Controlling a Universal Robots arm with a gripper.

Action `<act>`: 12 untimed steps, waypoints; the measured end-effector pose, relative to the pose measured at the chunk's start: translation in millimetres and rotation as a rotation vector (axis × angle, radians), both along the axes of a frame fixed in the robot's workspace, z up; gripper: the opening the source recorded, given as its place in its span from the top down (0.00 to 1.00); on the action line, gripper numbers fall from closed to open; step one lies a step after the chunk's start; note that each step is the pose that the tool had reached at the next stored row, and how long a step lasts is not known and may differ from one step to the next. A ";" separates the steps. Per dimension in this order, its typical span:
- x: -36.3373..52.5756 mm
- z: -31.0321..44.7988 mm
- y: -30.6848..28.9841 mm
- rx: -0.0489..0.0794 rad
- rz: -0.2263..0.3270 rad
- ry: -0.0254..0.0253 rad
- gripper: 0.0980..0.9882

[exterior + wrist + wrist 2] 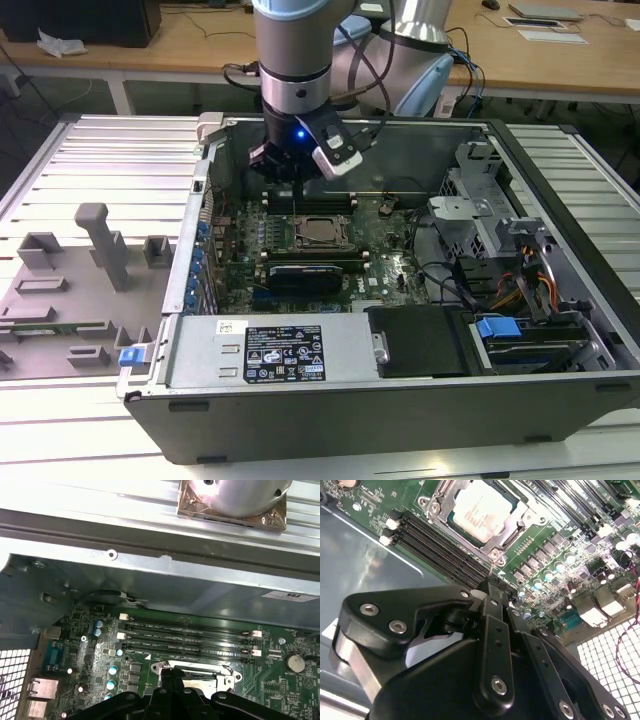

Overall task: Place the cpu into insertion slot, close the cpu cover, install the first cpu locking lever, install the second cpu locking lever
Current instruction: 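Install the first cpu locking lever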

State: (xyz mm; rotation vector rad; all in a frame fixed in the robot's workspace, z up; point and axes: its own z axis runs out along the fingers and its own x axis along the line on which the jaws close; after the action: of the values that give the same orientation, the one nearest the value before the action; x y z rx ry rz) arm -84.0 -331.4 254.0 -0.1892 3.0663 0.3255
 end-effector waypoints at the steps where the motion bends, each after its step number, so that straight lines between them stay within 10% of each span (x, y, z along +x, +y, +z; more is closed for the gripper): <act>1: -0.4 0.1 -1.7 0.000 0.000 0.0001 0.99; 9: -17.3 -1.3 -8.4 0.005 0.000 -0.0097 0.99; 12: -18.4 -1.5 -8.4 0.040 0.000 -0.0153 0.99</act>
State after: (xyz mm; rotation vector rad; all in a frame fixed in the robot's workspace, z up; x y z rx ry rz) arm -102.4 -339.8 252.5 -0.1885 3.0418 0.3831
